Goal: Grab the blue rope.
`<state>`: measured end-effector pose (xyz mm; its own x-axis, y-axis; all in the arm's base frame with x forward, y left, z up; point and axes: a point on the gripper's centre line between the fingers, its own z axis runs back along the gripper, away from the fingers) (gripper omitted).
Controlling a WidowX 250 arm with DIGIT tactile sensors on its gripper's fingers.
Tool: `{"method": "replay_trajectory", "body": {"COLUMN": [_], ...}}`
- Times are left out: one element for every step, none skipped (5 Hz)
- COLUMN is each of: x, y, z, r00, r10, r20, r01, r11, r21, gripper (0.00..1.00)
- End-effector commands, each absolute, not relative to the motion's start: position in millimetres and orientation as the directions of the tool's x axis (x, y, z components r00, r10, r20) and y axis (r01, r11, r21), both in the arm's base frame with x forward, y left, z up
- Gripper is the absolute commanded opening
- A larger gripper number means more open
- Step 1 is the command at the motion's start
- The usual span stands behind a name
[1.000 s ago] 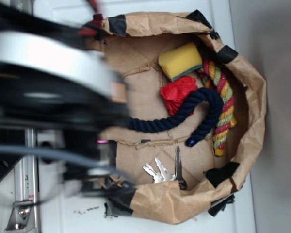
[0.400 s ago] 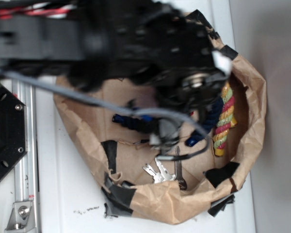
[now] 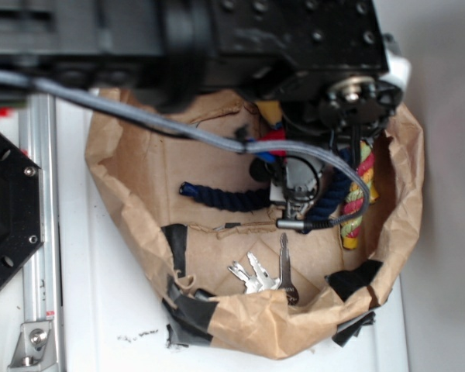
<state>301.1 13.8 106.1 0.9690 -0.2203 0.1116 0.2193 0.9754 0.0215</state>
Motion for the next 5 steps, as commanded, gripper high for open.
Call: {"method": "replay_trajectory", "body": {"x": [322,331,322,311,299], "y": [4,-8,-40,-42,-39], "z": [100,70,49,47,54], "r00": [0.926,0.902,0.886,0.93,0.946], "r10": [-0.342,-0.404,-0.457,-0.365,-0.323], "r20": [0.162,0.152,0.086,0.05,0.017], "r01": [0.336,0.411,0.462,0.368,0.323], "r11": [0.94,0.911,0.885,0.926,0.943], "r21": [0.061,-0.019,-0.055,-0.084,-0.08], "gripper": [1.0,1.0,0.85,0.0,0.0]}}
